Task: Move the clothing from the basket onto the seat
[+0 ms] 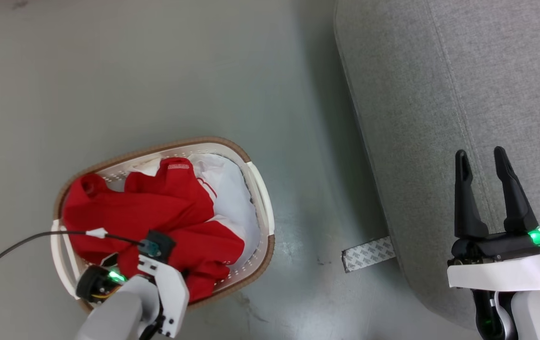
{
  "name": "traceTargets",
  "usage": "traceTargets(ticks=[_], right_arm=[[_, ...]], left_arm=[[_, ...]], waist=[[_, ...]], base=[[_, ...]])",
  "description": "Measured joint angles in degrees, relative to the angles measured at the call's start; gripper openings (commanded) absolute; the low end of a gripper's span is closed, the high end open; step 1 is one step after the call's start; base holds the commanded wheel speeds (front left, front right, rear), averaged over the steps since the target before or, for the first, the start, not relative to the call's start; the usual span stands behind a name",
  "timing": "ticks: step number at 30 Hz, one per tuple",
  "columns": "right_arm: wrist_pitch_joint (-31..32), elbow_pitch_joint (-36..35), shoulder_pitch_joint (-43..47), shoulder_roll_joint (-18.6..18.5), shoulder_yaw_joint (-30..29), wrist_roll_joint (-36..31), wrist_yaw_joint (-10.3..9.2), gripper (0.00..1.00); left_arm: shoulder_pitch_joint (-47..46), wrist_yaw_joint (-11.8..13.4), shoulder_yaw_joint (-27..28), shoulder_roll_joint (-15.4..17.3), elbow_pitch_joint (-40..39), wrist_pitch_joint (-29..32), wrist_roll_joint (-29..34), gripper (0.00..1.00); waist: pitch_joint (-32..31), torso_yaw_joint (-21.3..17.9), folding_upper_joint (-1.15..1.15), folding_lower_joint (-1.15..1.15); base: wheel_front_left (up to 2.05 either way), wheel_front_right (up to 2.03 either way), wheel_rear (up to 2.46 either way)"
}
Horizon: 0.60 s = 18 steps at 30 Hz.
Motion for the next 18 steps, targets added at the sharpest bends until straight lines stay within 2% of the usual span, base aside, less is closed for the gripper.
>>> traceTargets(ticks=[4,9,14,18], right_arm=[[0.0,0.4,-0.4,0.0,-0.3,-0.3,0.0,1.0],[0.0,1.1,-0.2,0.0,-1.1,-0.9,0.0,1.0],[0.0,2.6,2.9,0.0,-2.2,-1.9,0.0,1.0],[0.0,3.8,6.5,0.0,-2.8,-2.8,0.0,1.0]], left_arm=[[0.6,0.0,-3.8,0.0,-1.6,-0.4,-3.7,0.0],[1.7,0.0,-5.8,-0.3,-5.1,-5.4,-10.5,0.0],[4.4,0.0,-8.2,-1.2,-8.3,-11.1,-14.5,0.0],[6.9,0.0,-9.7,-1.1,-11.4,-13.2,-17.6,0.0]], waist=[[-0.6,0.8,0.0,0.0],[-3.3,1.9,0.0,-0.01],[-8.4,3.7,0.0,-0.01],[-13.6,5.5,0.0,-0.01]], base=[[0.0,0.0,0.0],[0.0,0.0,0.0],[0.0,0.0,0.0],[0.0,0.0,0.0]])
